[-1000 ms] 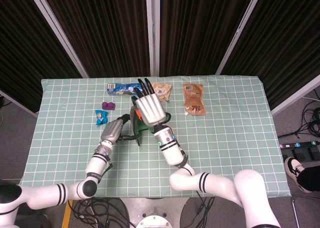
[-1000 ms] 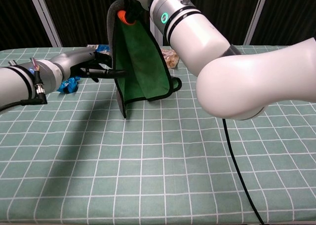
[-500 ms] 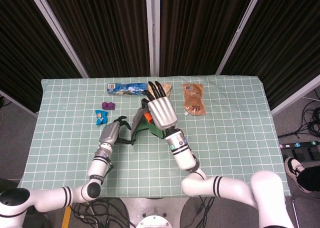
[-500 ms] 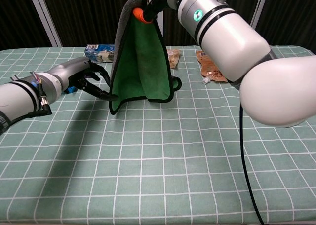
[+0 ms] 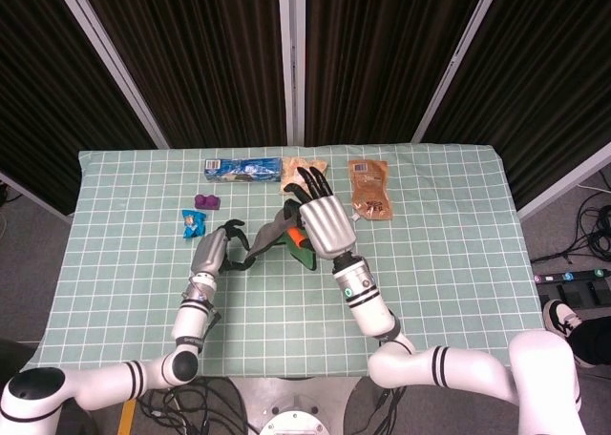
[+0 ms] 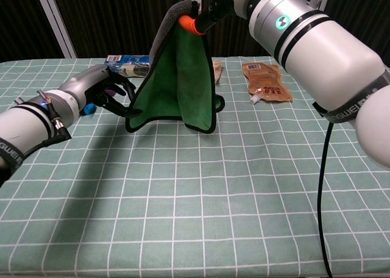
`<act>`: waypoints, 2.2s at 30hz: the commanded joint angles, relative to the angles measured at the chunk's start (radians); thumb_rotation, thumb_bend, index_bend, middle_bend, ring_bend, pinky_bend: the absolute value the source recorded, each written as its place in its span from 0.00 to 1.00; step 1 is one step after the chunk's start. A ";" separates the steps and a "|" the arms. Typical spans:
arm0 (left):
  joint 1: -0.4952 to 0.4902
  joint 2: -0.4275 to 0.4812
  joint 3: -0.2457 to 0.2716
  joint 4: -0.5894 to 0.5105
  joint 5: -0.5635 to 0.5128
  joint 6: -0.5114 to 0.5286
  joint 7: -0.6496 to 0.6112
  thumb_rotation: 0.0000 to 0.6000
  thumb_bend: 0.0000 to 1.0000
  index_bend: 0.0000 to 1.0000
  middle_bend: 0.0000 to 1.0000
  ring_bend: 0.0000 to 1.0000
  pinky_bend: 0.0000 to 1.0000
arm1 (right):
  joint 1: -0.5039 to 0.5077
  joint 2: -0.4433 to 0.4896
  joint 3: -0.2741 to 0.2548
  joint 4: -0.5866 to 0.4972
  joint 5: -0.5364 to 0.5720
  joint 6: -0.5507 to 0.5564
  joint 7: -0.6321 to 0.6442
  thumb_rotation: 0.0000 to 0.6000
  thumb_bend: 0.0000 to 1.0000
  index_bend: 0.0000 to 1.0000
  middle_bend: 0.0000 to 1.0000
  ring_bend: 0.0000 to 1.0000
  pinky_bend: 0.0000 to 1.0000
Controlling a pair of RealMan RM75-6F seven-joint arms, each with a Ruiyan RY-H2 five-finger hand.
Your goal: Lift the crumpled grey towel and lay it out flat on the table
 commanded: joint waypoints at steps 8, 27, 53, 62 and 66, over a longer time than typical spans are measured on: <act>0.052 0.085 0.015 -0.091 0.123 0.014 -0.060 1.00 0.48 0.82 0.43 0.31 0.32 | -0.073 0.100 -0.018 -0.115 0.001 -0.003 0.078 1.00 0.44 0.81 0.26 0.02 0.00; -0.018 0.284 -0.086 -0.161 0.208 0.102 0.127 1.00 0.48 0.82 0.43 0.31 0.31 | -0.081 0.294 0.074 -0.109 0.103 -0.244 0.424 1.00 0.41 0.81 0.26 0.01 0.00; 0.068 0.206 0.170 -0.177 0.419 0.180 0.113 1.00 0.46 0.81 0.43 0.31 0.31 | -0.148 0.282 -0.153 0.131 -0.210 -0.335 0.850 1.00 0.38 0.80 0.26 0.00 0.00; 0.097 0.176 0.232 -0.206 0.462 0.165 0.143 1.00 0.42 0.76 0.43 0.31 0.31 | -0.207 0.266 -0.250 0.125 -0.278 -0.287 0.858 1.00 0.30 0.74 0.24 0.00 0.00; 0.098 0.174 0.243 -0.243 0.448 0.131 0.176 1.00 0.34 0.63 0.41 0.31 0.31 | -0.229 0.259 -0.291 0.126 -0.292 -0.284 0.833 0.97 0.15 0.65 0.19 0.00 0.00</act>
